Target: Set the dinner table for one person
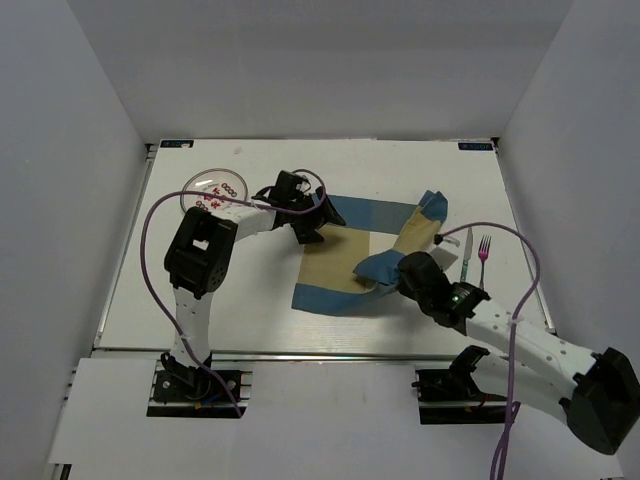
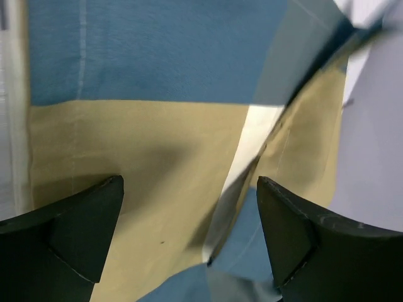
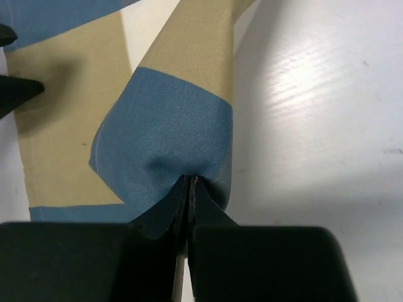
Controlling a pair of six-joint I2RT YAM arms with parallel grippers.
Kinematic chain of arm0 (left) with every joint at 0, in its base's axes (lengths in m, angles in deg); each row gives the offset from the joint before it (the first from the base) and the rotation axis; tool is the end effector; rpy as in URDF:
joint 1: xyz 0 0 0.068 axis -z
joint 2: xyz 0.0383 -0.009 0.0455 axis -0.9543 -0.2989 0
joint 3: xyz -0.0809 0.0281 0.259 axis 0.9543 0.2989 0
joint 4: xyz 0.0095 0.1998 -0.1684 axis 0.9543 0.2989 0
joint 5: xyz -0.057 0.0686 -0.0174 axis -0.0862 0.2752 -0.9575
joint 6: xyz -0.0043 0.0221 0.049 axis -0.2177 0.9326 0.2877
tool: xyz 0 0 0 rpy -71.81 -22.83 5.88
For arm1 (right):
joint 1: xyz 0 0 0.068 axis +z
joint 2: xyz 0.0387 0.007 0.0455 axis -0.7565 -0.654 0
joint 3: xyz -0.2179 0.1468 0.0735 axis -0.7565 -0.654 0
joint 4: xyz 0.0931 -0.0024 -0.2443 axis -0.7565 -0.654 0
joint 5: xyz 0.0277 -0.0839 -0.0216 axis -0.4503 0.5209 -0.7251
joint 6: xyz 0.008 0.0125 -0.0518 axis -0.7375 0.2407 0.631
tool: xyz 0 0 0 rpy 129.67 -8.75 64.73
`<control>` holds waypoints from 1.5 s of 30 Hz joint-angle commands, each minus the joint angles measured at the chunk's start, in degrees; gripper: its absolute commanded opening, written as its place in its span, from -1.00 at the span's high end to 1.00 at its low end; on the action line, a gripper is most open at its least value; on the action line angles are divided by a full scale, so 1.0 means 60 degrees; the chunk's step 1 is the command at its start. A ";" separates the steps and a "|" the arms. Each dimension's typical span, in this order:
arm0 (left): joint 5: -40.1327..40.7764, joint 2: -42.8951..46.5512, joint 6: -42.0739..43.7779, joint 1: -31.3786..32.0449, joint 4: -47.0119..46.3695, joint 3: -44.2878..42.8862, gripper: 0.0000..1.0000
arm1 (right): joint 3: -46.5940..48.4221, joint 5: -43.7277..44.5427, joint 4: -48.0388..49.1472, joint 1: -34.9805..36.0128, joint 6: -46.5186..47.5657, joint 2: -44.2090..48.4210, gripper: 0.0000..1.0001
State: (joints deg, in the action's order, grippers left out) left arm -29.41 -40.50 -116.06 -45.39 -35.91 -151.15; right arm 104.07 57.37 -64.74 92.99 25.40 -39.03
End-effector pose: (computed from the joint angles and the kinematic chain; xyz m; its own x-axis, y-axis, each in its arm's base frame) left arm 0.3854 -0.2154 0.1456 -0.9401 -0.3083 -0.1451 -0.1205 0.6991 -0.7048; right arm 0.1528 0.1192 0.2131 -0.5153 0.4503 -0.7291 0.2427 0.8927 0.3798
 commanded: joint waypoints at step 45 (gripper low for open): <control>0.5322 0.0179 -0.1461 -0.1153 0.3529 0.0175 -0.96 | 0.7511 -0.0822 -0.0849 0.0853 0.3045 -0.9755 -0.24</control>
State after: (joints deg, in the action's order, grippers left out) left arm 3.13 -36.09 -126.17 -51.90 -16.23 -153.22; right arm 147.57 49.41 -66.73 97.93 45.64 -96.06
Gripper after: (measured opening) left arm 0.975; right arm 0.644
